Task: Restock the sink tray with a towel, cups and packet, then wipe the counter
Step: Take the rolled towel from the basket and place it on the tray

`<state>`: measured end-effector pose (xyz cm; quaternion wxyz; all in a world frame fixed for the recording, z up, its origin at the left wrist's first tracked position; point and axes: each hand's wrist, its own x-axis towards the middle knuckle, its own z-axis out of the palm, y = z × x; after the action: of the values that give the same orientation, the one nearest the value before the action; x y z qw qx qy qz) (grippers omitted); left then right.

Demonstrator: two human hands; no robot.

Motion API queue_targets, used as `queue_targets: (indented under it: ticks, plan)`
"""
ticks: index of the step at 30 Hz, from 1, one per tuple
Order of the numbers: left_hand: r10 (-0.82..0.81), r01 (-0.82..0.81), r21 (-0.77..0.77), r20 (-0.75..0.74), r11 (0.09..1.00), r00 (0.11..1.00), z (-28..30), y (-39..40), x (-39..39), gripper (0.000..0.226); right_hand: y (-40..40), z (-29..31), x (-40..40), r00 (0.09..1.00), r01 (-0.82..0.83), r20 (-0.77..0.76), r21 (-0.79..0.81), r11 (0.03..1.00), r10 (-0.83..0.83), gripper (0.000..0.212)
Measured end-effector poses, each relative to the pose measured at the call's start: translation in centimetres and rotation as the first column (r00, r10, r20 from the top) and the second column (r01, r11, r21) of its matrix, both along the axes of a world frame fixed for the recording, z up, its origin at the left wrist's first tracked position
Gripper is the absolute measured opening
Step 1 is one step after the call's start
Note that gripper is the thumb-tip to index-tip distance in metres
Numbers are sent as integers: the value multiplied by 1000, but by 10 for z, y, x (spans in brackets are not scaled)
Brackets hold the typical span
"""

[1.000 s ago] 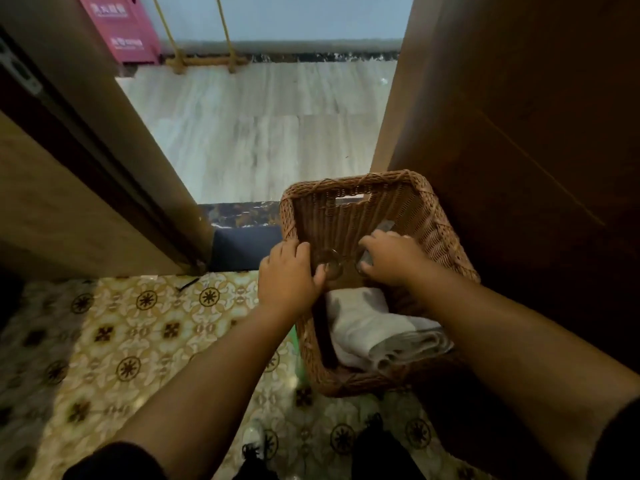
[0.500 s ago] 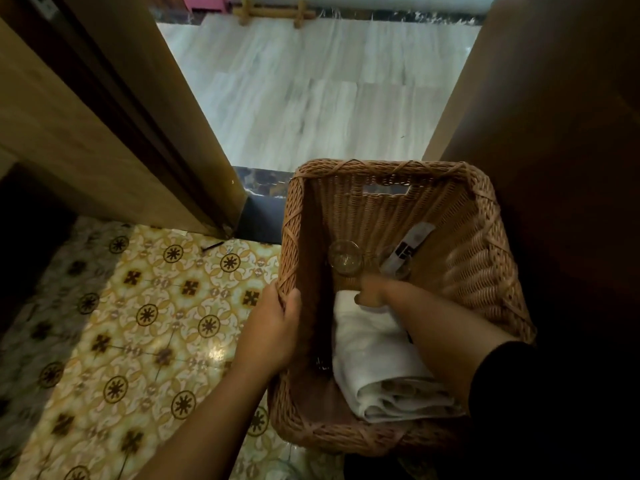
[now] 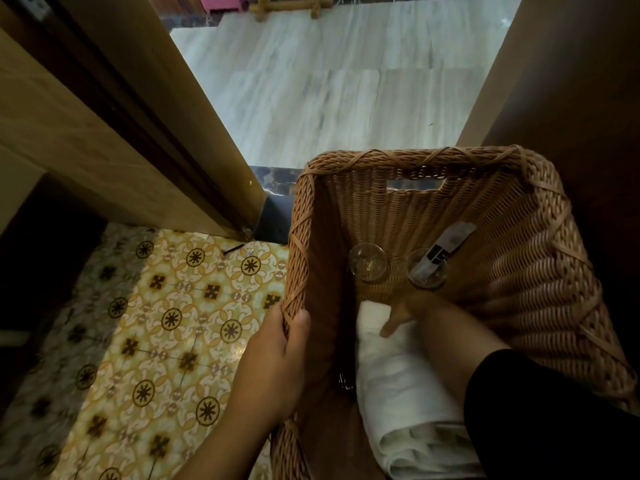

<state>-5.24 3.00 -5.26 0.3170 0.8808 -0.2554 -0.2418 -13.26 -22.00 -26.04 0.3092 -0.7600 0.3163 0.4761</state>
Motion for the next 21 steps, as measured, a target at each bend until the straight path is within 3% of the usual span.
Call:
queue_targets:
  ticks: [3,7,13,16,21]
  plan:
    - [-4,4,-14,9,1000,1000,-1,0,0,39,6,-2,-5,999,32,43,36,999,-33,107]
    - [-17,17,-22,6,1000,1000,0,1,1,32,8,9,-16,992,46,111,71,996,-54,88]
    - [-17,17,-17,5,1000,1000,-1,-1,1,25,3,68,-18,969,9,247,53,999,-22,83]
    - [-15,15,12,1,1000,1000,2,-2,1,30,9,104,-19,959,-53,277,-52,997,65,80]
    - [-6,8,69,-30,998,1000,5,-4,0,35,23,172,-35,875,-119,394,-389,913,282,63]
